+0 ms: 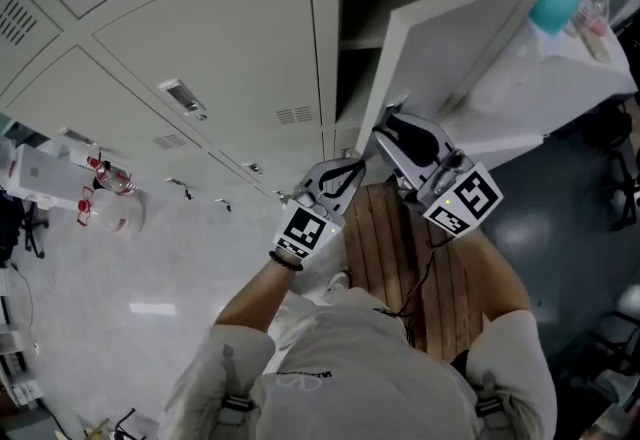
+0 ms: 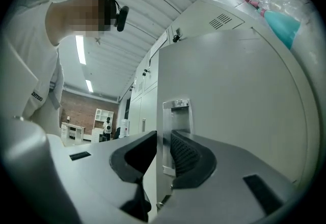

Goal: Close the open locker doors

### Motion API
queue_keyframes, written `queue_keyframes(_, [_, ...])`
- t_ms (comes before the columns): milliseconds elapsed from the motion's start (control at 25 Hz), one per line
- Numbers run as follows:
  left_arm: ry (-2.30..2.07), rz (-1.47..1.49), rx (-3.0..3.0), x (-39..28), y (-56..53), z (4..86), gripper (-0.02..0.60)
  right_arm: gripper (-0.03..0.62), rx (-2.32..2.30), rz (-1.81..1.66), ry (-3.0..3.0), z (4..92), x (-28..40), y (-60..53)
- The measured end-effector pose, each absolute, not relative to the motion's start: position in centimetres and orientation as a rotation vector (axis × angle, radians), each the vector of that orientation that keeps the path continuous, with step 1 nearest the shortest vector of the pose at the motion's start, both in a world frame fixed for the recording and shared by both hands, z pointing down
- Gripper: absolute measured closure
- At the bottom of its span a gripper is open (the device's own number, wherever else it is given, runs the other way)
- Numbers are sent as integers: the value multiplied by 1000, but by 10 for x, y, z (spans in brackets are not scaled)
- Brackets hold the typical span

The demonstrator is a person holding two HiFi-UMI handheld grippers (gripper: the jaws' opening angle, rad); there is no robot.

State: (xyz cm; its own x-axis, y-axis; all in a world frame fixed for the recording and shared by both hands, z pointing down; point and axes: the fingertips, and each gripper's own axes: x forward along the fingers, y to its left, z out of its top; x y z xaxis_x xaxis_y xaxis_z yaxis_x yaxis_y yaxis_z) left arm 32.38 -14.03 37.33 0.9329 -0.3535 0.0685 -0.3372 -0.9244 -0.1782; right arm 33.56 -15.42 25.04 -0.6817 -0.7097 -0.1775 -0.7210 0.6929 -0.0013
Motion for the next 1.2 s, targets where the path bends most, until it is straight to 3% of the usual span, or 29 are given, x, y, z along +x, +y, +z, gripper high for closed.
queue_keyframes(400, [811,-110,-2857,337,-197,363,577,542,-1241,144,2714,250,327,-204])
queue_keyframes(1200, [1060,-165,-2786,340,-264,371,578,557,-1418,145,2599,250,327,-262])
